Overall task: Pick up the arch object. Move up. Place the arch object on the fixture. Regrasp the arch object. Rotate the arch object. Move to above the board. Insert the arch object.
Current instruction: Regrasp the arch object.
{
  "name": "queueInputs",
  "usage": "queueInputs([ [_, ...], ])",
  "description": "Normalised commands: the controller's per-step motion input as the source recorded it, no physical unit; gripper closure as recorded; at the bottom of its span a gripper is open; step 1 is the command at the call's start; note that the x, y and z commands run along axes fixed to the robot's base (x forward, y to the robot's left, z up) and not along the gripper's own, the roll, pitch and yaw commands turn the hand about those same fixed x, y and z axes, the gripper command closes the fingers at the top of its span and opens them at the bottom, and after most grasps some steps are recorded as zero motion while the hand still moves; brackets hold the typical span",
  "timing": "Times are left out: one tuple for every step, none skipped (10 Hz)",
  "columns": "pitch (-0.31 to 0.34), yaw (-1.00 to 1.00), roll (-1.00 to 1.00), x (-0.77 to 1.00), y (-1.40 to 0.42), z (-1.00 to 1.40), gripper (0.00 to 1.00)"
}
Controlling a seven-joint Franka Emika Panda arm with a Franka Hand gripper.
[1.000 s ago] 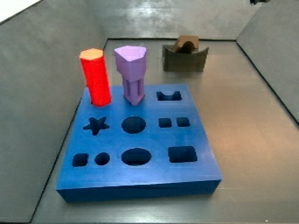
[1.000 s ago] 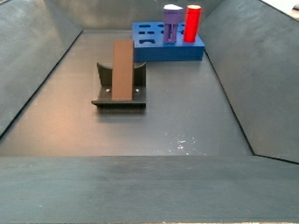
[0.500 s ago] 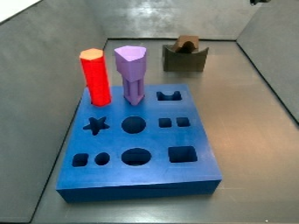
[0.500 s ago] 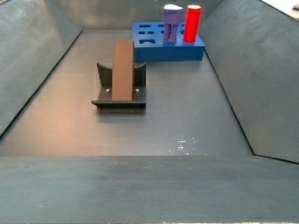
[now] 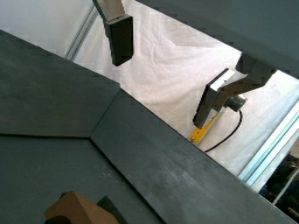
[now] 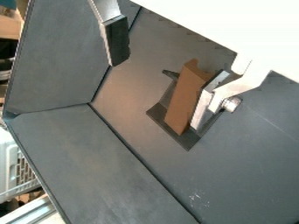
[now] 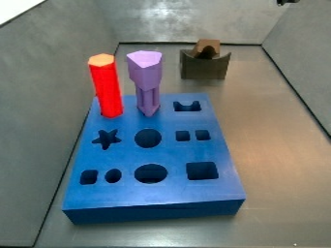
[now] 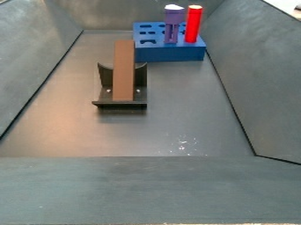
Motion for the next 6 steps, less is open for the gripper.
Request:
queueInputs([
  [0.072,0.10,0.14,0.45,-0.05,-0.03,0.00],
  [0.072,0.10,0.14,0.45,-0.05,-0.03,0.00],
  [0.072,0.10,0.14,0.45,-0.05,-0.03,0.00],
  [0.092,0.16,0.11,0.17,0.05,-1.00,0.00],
  [0.089,0.16,0.11,0.18,0.05,-1.00,0.00],
  [0.052,0.18,0.12,0.19,0.03,-1.00,0.00],
])
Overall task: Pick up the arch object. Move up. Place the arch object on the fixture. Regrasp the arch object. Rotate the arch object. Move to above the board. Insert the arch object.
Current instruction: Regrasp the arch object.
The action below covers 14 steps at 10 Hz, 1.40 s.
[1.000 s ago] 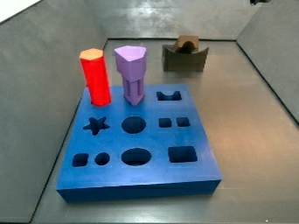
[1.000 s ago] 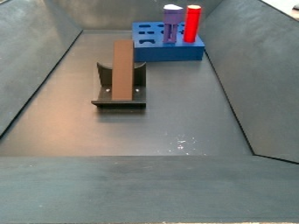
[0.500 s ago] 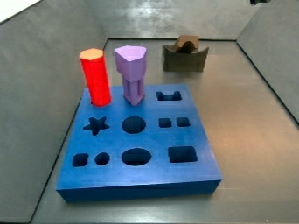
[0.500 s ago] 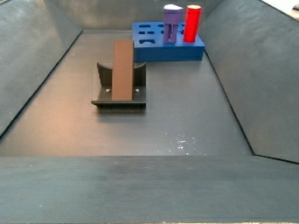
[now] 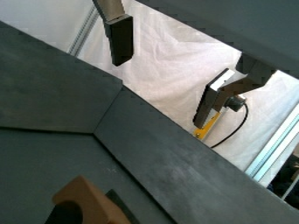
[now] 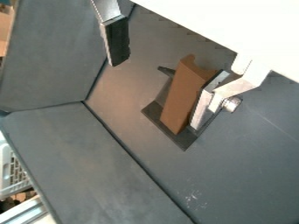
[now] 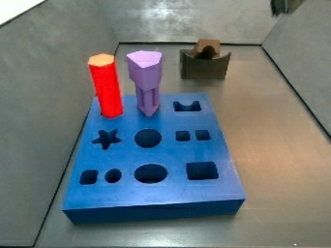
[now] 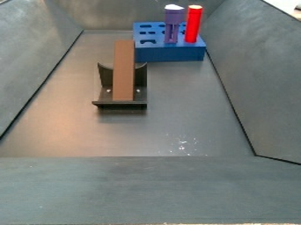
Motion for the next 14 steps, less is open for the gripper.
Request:
queueInputs([
  [0.033,0.17,0.11,0.20,0.03,-1.00,0.00],
  [0.018,0.16,0.11,0.21,0.02,-1.00,0.00],
  [-0.001,0.14,0.10,0.23,0.01,-1.00,0.00],
  [-0.010,0.12,0.10,0.24,0.01,-1.00,0.00],
  [-0.018,0.11,0.10,0.25,0.00,-1.00,0.00],
  [-0.021,0.09,0.10,0.25,-0.01,-1.00,0.00],
  [-0.022,0.07,0.11,0.26,-0.03,-1.00,0.00],
  [-0.016,0.06,0.11,0.26,-0.04,-0.96,0.00],
  [-0.009,0.05,0.11,0.23,-0.04,-0.80,0.00],
  [0.005,0.05,0.11,0.19,-0.04,-0.61,0.00],
  [0.009,0.05,0.11,0.16,-0.04,-0.46,0.00],
  [0.018,0.05,0.11,0.13,-0.05,-0.33,0.00],
  [0.024,0.05,0.11,0.11,-0.04,-0.19,0.00],
  [0.000,0.00,0.00,0.00,0.00,0.00,1.00],
])
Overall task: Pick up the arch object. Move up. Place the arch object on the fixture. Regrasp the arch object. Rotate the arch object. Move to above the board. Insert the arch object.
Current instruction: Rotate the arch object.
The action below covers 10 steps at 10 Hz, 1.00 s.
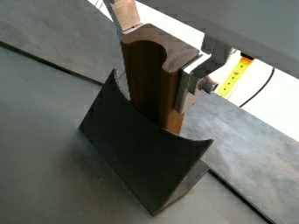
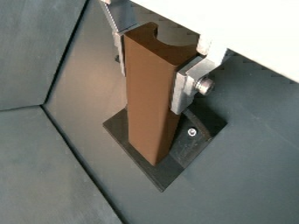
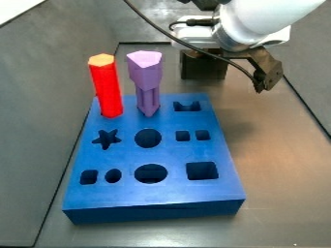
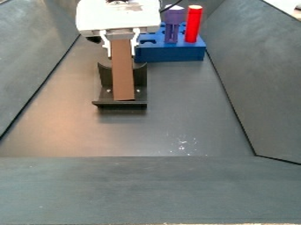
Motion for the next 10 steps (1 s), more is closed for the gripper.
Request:
queueInputs([
  [0.000,0.00,0.00,-1.00,0.39,0.98,1.00],
  [-0.024,0.00,-0.04,-1.00,0.38,0.98,1.00],
  [-0.055,0.01,-0.09,-1.00,0.35,0.96,1.00],
  [-0.078,0.00,-0.12,-1.00,0.32,0.93,1.00],
  [-0.114,-0.02,-0.13,-1.00,0.27,0.89,1.00],
  [-0.128,-0.03,-0.14,-1.00,0.25,0.86,1.00],
  [-0.139,-0.05,-0.16,-1.00,0.23,0.82,1.00],
  [-0.141,-0.07,-0.15,-1.00,0.21,0.78,1.00],
  [-0.140,-0.10,-0.15,-1.00,0.18,0.72,1.00],
  [-0.131,-0.11,-0.15,-1.00,0.16,0.67,1.00],
])
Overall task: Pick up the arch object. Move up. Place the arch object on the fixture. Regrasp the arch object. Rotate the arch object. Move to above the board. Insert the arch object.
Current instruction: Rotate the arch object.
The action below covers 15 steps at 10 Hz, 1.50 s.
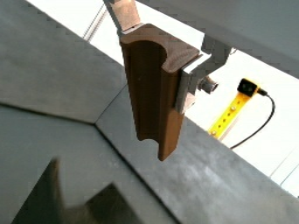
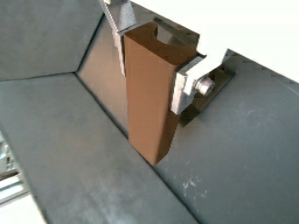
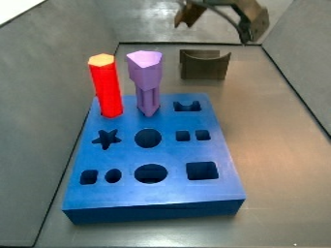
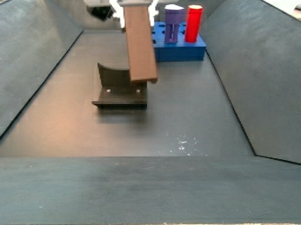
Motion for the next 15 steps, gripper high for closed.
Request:
queueInputs([
  [-0.115,-0.12,-0.15,-1.00,0.14,0.59,1.00],
  [-0.102,-0.13,-0.15,-1.00,0.13,0.52,1.00],
  [-0.091,-0.13,-0.15,-1.00,0.12,0.48,1.00],
  [-0.073,-0.13,-0.15,-1.00,0.10,0.35,1.00],
  [-0.066,-0.12,-0.15,-1.00,0.10,0.30,1.00],
  [-0.052,-0.12,-0.15,-1.00,0.08,0.24,1.00],
  [-0.046,-0.11,-0.15,-1.00,0.08,0.22,1.00],
  [-0.041,-0.10,-0.17,-1.00,0.07,0.18,1.00],
  [-0.041,-0.09,-0.17,-1.00,0.07,0.15,1.00],
  [-0.047,-0.08,-0.17,-1.00,0.06,0.12,1.00],
  [-0.050,-0.08,-0.17,-1.00,0.06,0.10,1.00],
  [-0.053,-0.07,-0.18,-0.94,0.05,0.09,1.00],
  [-0.060,-0.08,-0.18,-0.89,0.05,0.08,1.00],
  [-0.065,-0.08,-0.18,-0.78,0.04,0.06,1.00],
  [-0.069,-0.08,-0.18,-0.73,0.04,0.06,1.00],
])
